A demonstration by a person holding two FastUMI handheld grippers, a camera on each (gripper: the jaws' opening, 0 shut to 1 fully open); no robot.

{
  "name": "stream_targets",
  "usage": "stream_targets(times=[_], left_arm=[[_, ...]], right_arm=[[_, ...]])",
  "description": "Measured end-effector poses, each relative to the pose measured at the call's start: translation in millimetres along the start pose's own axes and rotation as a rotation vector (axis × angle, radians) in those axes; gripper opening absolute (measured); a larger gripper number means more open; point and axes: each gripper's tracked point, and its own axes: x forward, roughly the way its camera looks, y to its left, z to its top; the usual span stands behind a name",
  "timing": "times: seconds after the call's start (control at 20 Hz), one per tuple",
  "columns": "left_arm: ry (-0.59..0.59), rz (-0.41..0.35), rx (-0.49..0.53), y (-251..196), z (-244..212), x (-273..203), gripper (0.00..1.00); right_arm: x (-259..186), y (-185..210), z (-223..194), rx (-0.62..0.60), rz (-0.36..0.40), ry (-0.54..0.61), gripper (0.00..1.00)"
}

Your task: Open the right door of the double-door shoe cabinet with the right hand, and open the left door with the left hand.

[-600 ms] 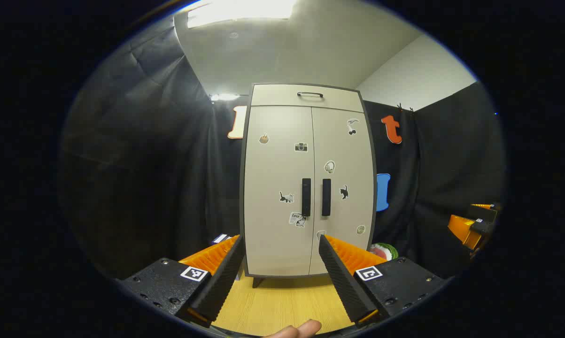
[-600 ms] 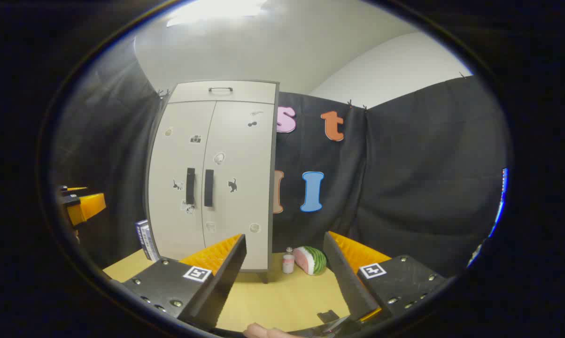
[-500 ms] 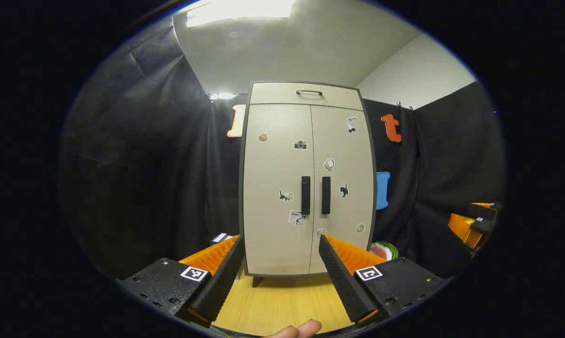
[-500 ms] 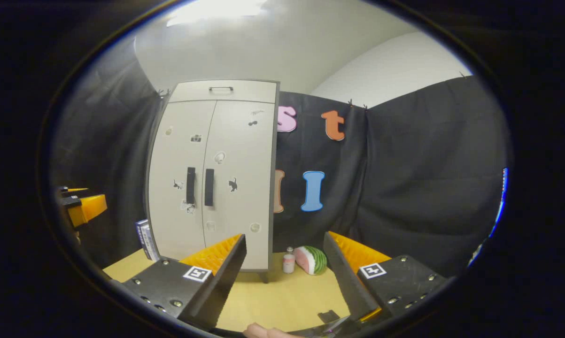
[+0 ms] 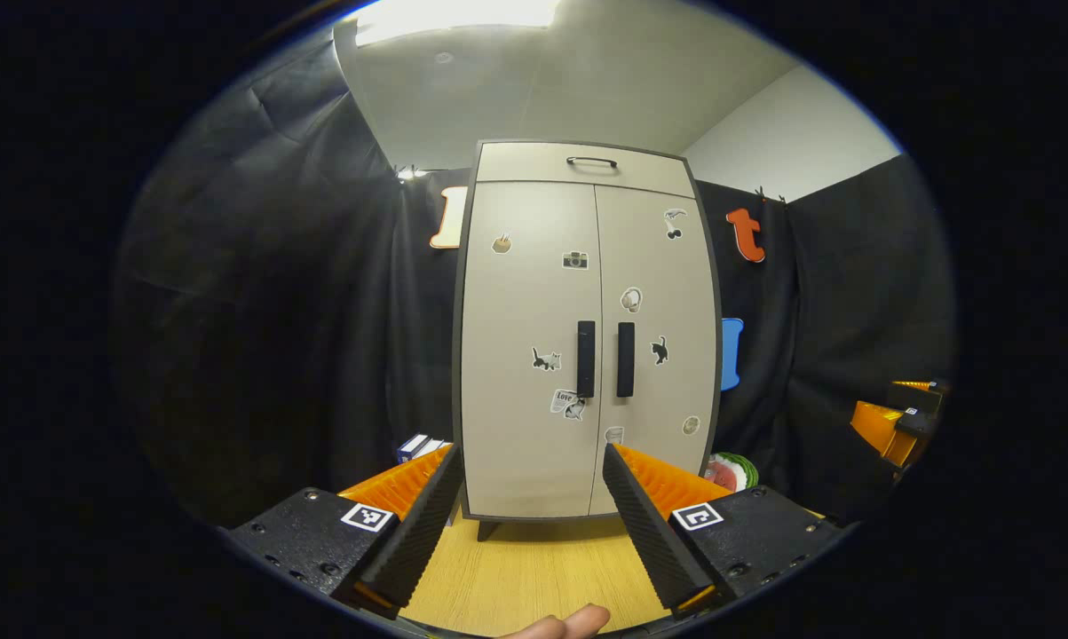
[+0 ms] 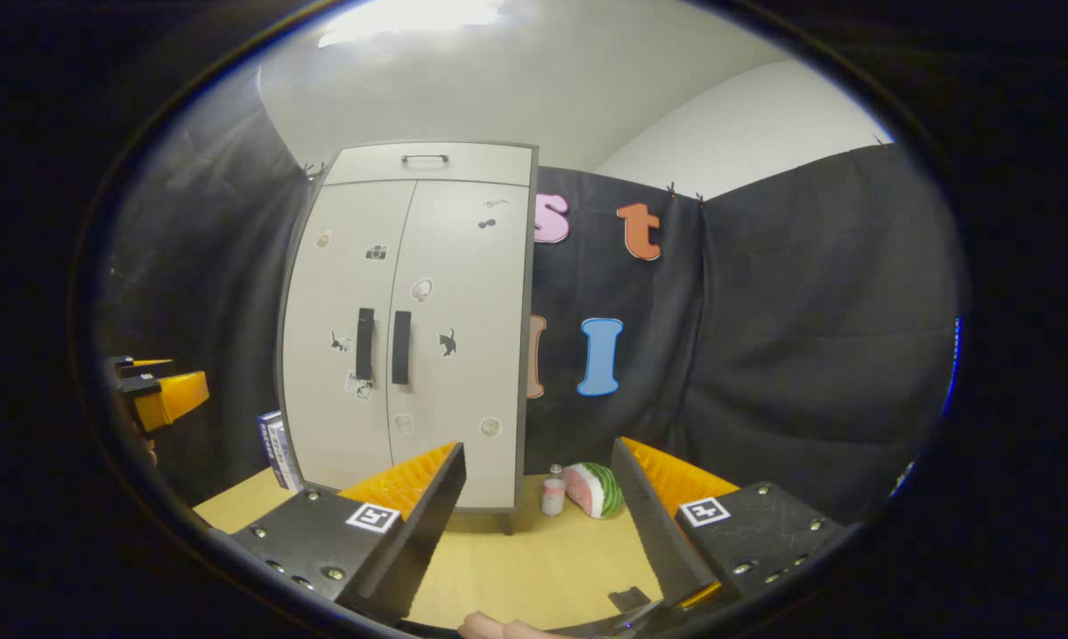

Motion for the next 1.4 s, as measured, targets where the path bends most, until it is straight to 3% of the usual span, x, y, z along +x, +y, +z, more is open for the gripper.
stream_targets(times=[0.5, 0.6, 0.65, 0.7, 0.85, 0.9, 0.95, 1.1, 1.15, 1.4], left_arm=[[0.009, 0.059, 0.032, 31, -25, 53, 0.98], [0.011, 0.049, 0.019, 32, -30, 58, 0.98], [0.013, 0.046, 0.013, 32, -32, 59, 0.98], [0.01, 0.042, 0.009, 32, -32, 59, 0.98], [0.014, 0.02, 0.012, 29, -38, 60, 0.99], [0.01, 0.022, 0.014, 30, -40, 61, 0.98], [0.013, 0.026, 0.014, 33, -44, 61, 0.98], [0.023, 0.027, 0.003, 35, -54, 61, 0.99], [0.02, 0.03, 0.01, 38, -56, 60, 0.99], [0.03, 0.043, 0.009, 59, -70, 52, 0.98]], right_arm=[[83, 57, -5, -0.011, 0.056, 0.011, 0.94], [109, 77, -2, -0.008, 0.078, 0.014, 0.99], [123, 88, 1, -0.01, 0.093, 0.011, 0.94], [136, 99, 3, -0.016, 0.102, 0.011, 0.99], [176, 132, 9, -0.04, 0.131, 0.01, 0.95], [189, 142, 11, -0.042, 0.136, 0.007, 0.99], [203, 154, 14, -0.046, 0.146, -0.002, 0.95], [249, 186, 20, -0.076, 0.174, -0.003, 0.99], [263, 196, 23, -0.074, 0.182, -0.002, 0.95], [305, 227, 29, -0.03, 0.182, 0.007, 0.95]])
